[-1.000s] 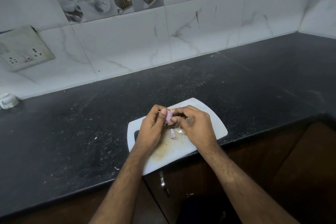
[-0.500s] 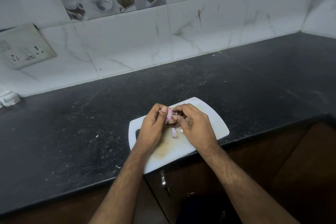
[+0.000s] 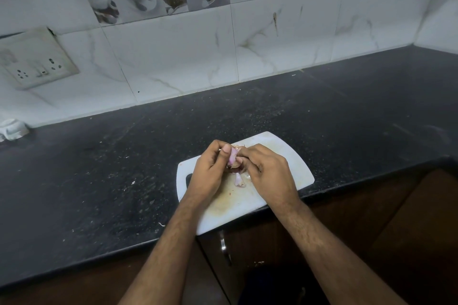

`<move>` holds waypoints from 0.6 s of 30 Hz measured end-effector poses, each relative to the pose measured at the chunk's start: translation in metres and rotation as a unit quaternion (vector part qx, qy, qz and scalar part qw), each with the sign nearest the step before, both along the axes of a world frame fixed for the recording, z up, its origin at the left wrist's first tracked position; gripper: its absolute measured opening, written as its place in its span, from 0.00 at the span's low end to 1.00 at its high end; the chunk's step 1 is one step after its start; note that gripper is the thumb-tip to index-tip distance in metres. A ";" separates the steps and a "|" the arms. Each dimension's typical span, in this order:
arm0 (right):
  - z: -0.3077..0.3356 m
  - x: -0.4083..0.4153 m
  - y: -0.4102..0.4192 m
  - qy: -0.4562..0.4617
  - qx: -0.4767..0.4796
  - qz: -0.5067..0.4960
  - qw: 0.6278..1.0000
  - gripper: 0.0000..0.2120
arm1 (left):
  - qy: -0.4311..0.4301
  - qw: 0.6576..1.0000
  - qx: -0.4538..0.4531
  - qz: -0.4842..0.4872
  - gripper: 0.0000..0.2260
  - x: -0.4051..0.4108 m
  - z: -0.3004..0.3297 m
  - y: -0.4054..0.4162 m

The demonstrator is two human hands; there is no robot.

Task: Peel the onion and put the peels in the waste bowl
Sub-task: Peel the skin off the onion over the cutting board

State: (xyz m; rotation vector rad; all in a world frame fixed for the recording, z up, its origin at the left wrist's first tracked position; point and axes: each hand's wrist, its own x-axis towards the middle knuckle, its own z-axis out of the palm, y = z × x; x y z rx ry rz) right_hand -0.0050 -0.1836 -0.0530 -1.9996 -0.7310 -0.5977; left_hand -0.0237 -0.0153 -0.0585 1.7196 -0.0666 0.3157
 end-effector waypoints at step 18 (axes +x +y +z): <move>0.003 0.007 0.002 0.123 -0.013 -0.063 0.990 0.07 | 0.007 0.997 -0.025 0.070 0.24 -0.001 0.005 -0.002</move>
